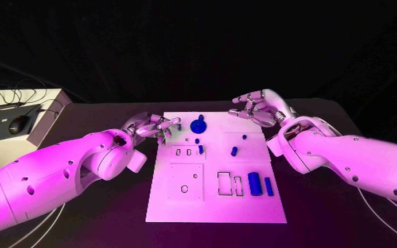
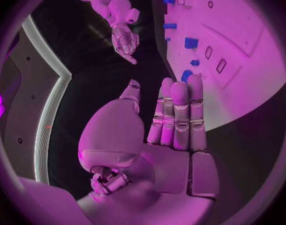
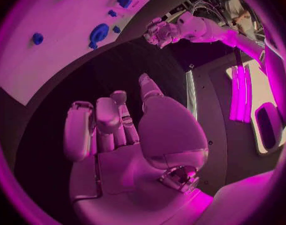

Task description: Assemble the parts on the task board

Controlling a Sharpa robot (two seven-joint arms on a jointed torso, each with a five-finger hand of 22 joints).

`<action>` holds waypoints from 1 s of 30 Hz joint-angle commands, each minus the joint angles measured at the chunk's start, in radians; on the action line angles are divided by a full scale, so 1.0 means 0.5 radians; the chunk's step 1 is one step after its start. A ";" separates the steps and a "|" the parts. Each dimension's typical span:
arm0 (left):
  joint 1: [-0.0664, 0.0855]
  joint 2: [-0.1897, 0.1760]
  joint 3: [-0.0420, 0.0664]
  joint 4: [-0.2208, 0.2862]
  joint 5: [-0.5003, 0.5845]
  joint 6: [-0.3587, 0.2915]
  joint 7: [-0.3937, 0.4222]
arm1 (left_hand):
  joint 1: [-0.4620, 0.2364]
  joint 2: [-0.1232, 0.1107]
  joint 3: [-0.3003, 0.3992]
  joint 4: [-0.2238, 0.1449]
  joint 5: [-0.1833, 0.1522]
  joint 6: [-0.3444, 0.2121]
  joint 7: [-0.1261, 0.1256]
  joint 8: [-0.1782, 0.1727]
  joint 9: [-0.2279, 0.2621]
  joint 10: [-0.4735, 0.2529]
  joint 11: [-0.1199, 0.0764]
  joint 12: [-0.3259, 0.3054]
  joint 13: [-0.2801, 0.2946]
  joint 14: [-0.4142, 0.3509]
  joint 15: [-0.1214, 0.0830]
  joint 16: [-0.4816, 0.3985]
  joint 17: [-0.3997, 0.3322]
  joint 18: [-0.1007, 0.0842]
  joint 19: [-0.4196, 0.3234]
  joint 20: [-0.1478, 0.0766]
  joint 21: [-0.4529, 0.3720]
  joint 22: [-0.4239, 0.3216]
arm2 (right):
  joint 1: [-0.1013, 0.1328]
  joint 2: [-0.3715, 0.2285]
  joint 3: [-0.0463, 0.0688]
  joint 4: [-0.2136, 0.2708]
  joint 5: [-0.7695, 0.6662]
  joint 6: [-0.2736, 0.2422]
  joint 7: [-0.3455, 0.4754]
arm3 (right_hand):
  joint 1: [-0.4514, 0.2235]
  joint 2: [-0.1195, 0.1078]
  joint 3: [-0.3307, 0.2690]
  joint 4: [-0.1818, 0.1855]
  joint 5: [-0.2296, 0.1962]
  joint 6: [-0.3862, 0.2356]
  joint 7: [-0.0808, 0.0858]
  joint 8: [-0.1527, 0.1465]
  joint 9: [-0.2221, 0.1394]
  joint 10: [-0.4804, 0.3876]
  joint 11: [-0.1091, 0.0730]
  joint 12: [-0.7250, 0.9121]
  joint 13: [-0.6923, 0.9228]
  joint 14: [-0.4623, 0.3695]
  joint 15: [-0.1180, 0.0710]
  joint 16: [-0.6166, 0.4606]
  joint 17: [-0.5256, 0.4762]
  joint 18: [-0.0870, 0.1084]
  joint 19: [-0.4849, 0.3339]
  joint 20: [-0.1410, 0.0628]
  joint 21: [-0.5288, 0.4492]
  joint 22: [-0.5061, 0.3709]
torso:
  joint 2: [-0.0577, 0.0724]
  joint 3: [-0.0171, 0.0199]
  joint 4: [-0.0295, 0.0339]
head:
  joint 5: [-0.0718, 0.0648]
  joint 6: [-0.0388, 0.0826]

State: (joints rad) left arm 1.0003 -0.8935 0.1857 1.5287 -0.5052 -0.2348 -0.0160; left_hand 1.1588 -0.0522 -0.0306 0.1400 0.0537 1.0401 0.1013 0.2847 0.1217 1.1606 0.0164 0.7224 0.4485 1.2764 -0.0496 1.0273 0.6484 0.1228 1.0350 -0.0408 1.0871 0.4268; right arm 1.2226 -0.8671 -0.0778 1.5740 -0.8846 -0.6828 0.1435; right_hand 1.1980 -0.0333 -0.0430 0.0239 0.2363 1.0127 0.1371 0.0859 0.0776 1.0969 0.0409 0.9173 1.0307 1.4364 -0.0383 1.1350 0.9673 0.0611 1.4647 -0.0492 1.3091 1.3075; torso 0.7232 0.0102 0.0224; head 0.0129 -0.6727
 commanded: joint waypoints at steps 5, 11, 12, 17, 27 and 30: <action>0.112 0.096 -0.007 -0.052 -0.027 0.429 -0.700 | 0.011 0.072 -0.117 0.008 0.003 -0.021 -0.063 0.230 0.212 0.077 -0.060 0.093 0.136 0.125 -0.041 -0.034 0.122 0.029 0.060 -0.037 0.056 0.049 | 0.018 -0.039 0.002 -0.040 0.336 0.048 0.124 | -0.014 0.045 -0.025 -0.035 0.026 0.058 -0.012 0.035 0.032 0.003 -0.025 -0.009 0.009 0.001 -0.019 -0.019 -0.011 0.000 0.143 -0.022 -0.020 0.386 | -0.033 0.0260 -0.010 | 0.018 -0.013; 0.267 0.200 -0.120 -0.171 -0.097 0.494 -0.892 | -0.014 0.082 -0.143 0.020 0.000 0.029 -0.115 0.270 0.402 0.141 -0.104 0.179 0.312 0.206 -0.076 -0.017 0.278 0.037 0.111 -0.065 0.104 0.094 | 0.017 -0.064 0.001 -0.044 0.353 0.063 0.117 | -0.021 0.060 -0.042 -0.050 0.047 0.045 -0.010 0.025 0.063 0.013 -0.025 0.001 0.031 0.002 -0.020 -0.026 -0.013 -0.001 0.144 -0.026 -0.028 0.385 | -0.059 0.0413 -0.018 | 0.032 -0.018; 0.304 0.227 -0.153 -0.199 -0.117 0.499 -0.921 | -0.011 0.081 -0.143 0.019 0.002 0.032 -0.106 0.229 0.451 0.138 -0.097 0.181 0.374 0.215 -0.064 -0.023 0.315 0.039 0.112 -0.068 0.116 0.113 | 0.016 -0.068 0.000 -0.044 0.353 0.064 0.114 | -0.020 0.059 -0.042 -0.052 0.076 0.043 -0.009 0.022 0.063 0.013 -0.024 0.000 0.030 0.002 -0.020 -0.027 -0.013 -0.001 0.144 -0.026 -0.029 0.384 | -0.062 0.0424 -0.019 | 0.034 -0.018; 0.419 0.336 -0.269 -0.287 -0.187 0.497 -1.028 | -0.036 0.068 -0.108 0.024 0.000 0.090 -0.107 0.091 0.497 0.145 -0.100 0.176 0.495 0.240 -0.075 0.025 0.416 0.038 0.156 -0.066 0.191 0.262 | 0.013 -0.078 -0.001 -0.048 0.349 0.070 0.100 | -0.018 0.060 -0.044 -0.058 0.151 0.036 -0.004 0.011 0.064 0.011 -0.022 -0.003 0.030 0.002 -0.019 -0.029 -0.014 0.000 0.144 -0.025 -0.033 0.384 | -0.076 0.0549 -0.022 | 0.036 -0.034; 0.510 0.508 -0.358 -0.368 -0.326 0.562 -1.198 | -0.138 -0.040 0.123 0.104 0.002 0.119 -0.140 0.059 0.858 0.177 -0.122 0.173 0.661 0.267 -0.090 0.168 0.577 0.022 0.221 -0.074 0.313 0.549 | 0.010 -0.098 -0.007 -0.042 0.320 0.074 0.051 | -0.027 0.058 -0.053 -0.062 0.157 0.033 -0.002 -0.003 0.068 0.018 -0.020 0.011 0.045 0.003 -0.017 -0.029 -0.014 0.001 0.144 -0.022 -0.034 0.384 | -0.077 0.0592 -0.024 | 0.028 -0.065; 0.530 0.538 -0.382 -0.388 -0.348 0.605 -1.233 | -0.171 -0.065 0.225 0.128 0.004 0.106 -0.153 0.093 0.993 0.183 -0.130 0.179 0.677 0.271 -0.096 0.193 0.593 0.017 0.243 -0.078 0.330 0.603 | 0.009 -0.105 -0.008 -0.038 0.313 0.074 0.041 | -0.026 0.056 -0.053 -0.064 0.166 0.032 -0.001 -0.006 0.068 0.018 -0.020 0.010 0.045 0.002 -0.017 -0.031 -0.017 0.001 0.144 -0.022 -0.036 0.383 | -0.076 0.0585 -0.026 | 0.028 -0.071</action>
State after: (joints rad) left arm 1.2610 -0.6296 -0.0043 1.3386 -0.6356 0.0139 -0.5796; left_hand 1.0780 -0.0853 0.0767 0.2025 0.0538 1.0935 0.0297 0.3285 0.6090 1.2453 -0.0472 0.8061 0.7863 1.4063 -0.0945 1.1199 0.9438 0.1234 1.1497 -0.0806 1.2491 0.7239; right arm 1.2277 -0.9179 -0.0823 1.5524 -0.7207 -0.6569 0.1727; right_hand 1.1882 -0.0143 -0.0701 -0.0031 0.3159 1.0311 0.1338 0.0867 0.1106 1.1057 0.0322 0.9173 1.0522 1.4379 -0.0398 1.1222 0.9597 0.0611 1.4661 -0.0535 1.2945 1.3081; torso 0.6846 0.0393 0.0100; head 0.0269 -0.7059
